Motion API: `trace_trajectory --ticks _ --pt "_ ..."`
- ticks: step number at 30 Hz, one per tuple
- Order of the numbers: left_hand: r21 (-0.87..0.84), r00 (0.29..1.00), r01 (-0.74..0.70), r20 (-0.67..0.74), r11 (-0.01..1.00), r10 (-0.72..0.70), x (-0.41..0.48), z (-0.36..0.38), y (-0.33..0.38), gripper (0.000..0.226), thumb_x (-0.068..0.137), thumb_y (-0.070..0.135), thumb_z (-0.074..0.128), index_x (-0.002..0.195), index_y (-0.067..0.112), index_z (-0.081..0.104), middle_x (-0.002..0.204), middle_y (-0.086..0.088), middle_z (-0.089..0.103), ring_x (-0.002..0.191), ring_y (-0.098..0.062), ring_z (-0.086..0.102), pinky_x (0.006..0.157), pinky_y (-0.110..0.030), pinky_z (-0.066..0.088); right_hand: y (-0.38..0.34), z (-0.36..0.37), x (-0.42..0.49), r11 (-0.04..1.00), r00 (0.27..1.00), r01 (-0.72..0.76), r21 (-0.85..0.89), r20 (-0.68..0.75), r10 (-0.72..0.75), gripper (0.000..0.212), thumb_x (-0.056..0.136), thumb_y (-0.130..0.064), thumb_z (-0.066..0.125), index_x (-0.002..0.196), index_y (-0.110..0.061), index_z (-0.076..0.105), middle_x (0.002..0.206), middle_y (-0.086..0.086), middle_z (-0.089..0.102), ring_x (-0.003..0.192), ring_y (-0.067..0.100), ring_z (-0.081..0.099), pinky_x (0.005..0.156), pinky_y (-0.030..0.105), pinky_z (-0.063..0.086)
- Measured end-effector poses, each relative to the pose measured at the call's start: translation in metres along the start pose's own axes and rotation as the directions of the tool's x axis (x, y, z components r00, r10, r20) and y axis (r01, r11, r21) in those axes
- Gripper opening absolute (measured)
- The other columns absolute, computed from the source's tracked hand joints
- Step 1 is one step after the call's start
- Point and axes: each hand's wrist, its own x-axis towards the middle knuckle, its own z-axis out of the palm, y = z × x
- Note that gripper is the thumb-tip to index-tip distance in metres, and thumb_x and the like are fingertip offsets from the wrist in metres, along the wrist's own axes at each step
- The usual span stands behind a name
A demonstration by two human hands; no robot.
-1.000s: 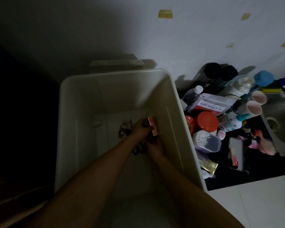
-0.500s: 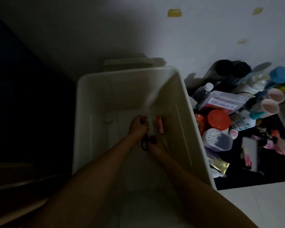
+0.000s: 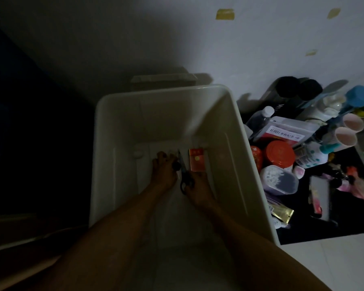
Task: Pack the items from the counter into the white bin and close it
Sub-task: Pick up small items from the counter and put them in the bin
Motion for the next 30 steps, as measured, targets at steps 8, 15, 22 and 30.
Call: trace_trajectory --ticks 8,15,22,30 --pt "-0.002 1.0 0.02 -0.005 1.0 -0.02 0.007 0.001 0.003 0.023 0.091 0.008 0.05 0.113 0.004 0.055 0.121 -0.013 0.038 0.105 -0.035 0.05 0.08 -0.027 0.041 -0.005 0.001 0.011 0.833 0.992 0.097 -0.545 0.119 -0.038 0.058 0.1 -0.028 0.043 0.153 -0.025 0.021 0.163 0.004 0.004 0.149 0.033 0.001 0.113 0.05 0.024" --pt "0.063 0.999 0.034 -0.017 0.997 -0.033 0.009 0.003 0.0 0.008 0.092 0.012 0.051 0.094 0.006 0.055 0.115 -0.013 0.04 0.09 -0.029 0.05 0.077 -0.038 0.05 -0.004 -0.006 0.006 0.812 0.993 -0.001 -0.584 0.093 0.068 0.056 0.098 -0.031 0.046 0.148 -0.015 0.028 0.162 0.004 0.007 0.147 0.035 0.007 0.112 0.054 0.028" --pt "-0.201 0.988 0.096 -0.102 0.975 -0.118 0.014 -0.006 0.01 0.016 0.093 -0.001 0.046 0.102 0.001 0.059 0.109 -0.012 0.038 0.087 -0.025 0.05 0.079 -0.028 0.046 -0.001 -0.006 0.001 0.799 0.994 -0.053 -0.599 0.045 0.1 0.07 0.097 -0.035 0.05 0.154 -0.015 0.013 0.163 0.007 -0.001 0.148 0.035 0.005 0.118 0.051 0.019" --pt "-0.487 0.971 0.044 -0.184 0.872 -0.152 0.035 -0.018 0.049 0.018 0.092 -0.005 0.049 0.101 -0.003 0.064 0.105 -0.017 0.061 0.092 -0.023 0.059 0.081 -0.026 0.047 0.011 0.007 0.001 0.846 0.993 -0.087 -0.527 0.02 0.115 0.074 0.098 -0.036 0.048 0.156 -0.019 0.003 0.162 0.007 -0.015 0.149 0.031 -0.011 0.119 0.048 0.01"
